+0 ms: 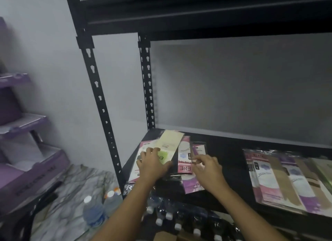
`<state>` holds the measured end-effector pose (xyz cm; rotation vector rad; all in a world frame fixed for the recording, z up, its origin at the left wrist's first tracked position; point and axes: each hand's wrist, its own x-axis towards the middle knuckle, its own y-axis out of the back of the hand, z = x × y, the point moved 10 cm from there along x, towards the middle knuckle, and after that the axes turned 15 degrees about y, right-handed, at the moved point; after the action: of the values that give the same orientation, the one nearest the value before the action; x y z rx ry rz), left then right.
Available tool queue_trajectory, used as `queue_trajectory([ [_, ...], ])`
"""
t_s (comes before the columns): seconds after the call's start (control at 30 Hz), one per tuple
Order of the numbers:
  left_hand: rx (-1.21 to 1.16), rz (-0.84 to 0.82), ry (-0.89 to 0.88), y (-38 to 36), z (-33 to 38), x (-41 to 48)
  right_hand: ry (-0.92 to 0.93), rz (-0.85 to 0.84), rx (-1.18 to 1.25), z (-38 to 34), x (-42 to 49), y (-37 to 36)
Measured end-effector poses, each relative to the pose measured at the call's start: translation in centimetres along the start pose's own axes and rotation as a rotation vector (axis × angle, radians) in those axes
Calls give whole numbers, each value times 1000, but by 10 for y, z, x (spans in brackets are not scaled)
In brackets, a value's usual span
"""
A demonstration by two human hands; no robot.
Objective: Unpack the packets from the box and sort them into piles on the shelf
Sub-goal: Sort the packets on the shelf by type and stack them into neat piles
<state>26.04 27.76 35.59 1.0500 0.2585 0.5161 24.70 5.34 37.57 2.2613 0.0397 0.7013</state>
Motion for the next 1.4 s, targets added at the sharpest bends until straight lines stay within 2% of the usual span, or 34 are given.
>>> queue_trajectory([
  [0.1,80,-41,-52,-15,-5,1,30,-86,-38,-12,12,-29],
  [0.27,166,89,-198,-10,2,-9,47,-217,-138,-10,15,-57],
  [0.33,184,118,-276,-4,8,-13,50,-221,-143,-8,14,-58],
  [0.5,-72,138,-375,32,16,-19,111,-53,-134,-18,21,-26],
  [0.63,-320,170,-527,69,26,-29,251,126,-310,-44,31,20],
  [0.7,-366,94,-628,77,38,-37,312,135,-417,-53,37,34],
  [0.77,-411,41,-676,83,48,-42,344,92,-421,-55,39,40],
  [0.9,-573,-43,-616,91,58,-49,296,69,-288,-42,31,51],
  [1.0,-721,-53,-547,97,57,-54,249,141,-206,-33,23,71],
  [1.07,-861,-80,-441,99,50,-55,212,201,-142,-27,17,86],
  [1.17,-1034,-95,-324,96,40,-58,111,310,84,-14,7,109],
  [1.27,-1090,-263,-278,75,49,-69,7,352,333,-6,-5,117],
  [1.4,-1136,-464,-328,51,83,-92,-79,391,566,0,-19,116],
])
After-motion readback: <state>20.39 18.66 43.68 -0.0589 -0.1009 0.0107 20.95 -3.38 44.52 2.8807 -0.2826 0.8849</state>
